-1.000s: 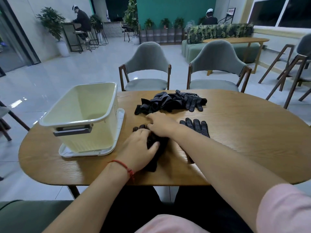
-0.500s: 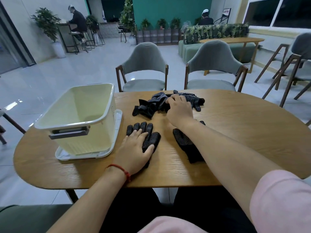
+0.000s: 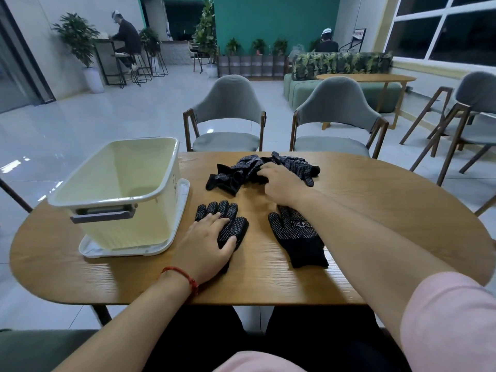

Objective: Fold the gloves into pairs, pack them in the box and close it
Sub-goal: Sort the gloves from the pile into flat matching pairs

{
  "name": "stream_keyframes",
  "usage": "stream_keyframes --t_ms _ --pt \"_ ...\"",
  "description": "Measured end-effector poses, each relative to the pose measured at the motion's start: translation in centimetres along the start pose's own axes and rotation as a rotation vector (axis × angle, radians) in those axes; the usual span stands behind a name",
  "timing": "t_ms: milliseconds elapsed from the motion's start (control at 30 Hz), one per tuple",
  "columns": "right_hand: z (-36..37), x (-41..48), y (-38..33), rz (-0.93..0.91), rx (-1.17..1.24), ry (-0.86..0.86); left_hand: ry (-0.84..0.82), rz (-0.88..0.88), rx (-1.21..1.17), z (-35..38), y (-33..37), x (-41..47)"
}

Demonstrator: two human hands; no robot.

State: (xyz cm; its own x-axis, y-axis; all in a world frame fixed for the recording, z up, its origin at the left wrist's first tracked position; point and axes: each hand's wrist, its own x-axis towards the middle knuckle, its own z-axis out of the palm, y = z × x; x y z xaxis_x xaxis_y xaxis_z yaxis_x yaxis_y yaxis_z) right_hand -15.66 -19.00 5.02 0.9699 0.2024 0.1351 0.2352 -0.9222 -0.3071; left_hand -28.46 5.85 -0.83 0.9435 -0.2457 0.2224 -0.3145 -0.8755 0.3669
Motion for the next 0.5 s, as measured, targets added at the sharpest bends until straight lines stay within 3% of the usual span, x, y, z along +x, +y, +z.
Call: stream_keyframes --t_ms 100,200,400,500 --pt "-1.8 0.3 -0.4 0.085 0.333 0.232 0.004 0.006 0.006 0.1 0.0 0.0" --pt "-4.6 0.9 -0.6 0.133 0.566 0.345 -0.007 0.018 0.014 0.2 -0.2 0.1" --pt "-8.6 0.9 -0.8 0.034 0.499 0.487 -0.010 0.013 0.021 0.1 -0.2 0.0" --pt "-9.5 1.0 -1.0 0.019 0.539 0.444 -0.010 0.011 0.023 0.0 -0.1 0.0"
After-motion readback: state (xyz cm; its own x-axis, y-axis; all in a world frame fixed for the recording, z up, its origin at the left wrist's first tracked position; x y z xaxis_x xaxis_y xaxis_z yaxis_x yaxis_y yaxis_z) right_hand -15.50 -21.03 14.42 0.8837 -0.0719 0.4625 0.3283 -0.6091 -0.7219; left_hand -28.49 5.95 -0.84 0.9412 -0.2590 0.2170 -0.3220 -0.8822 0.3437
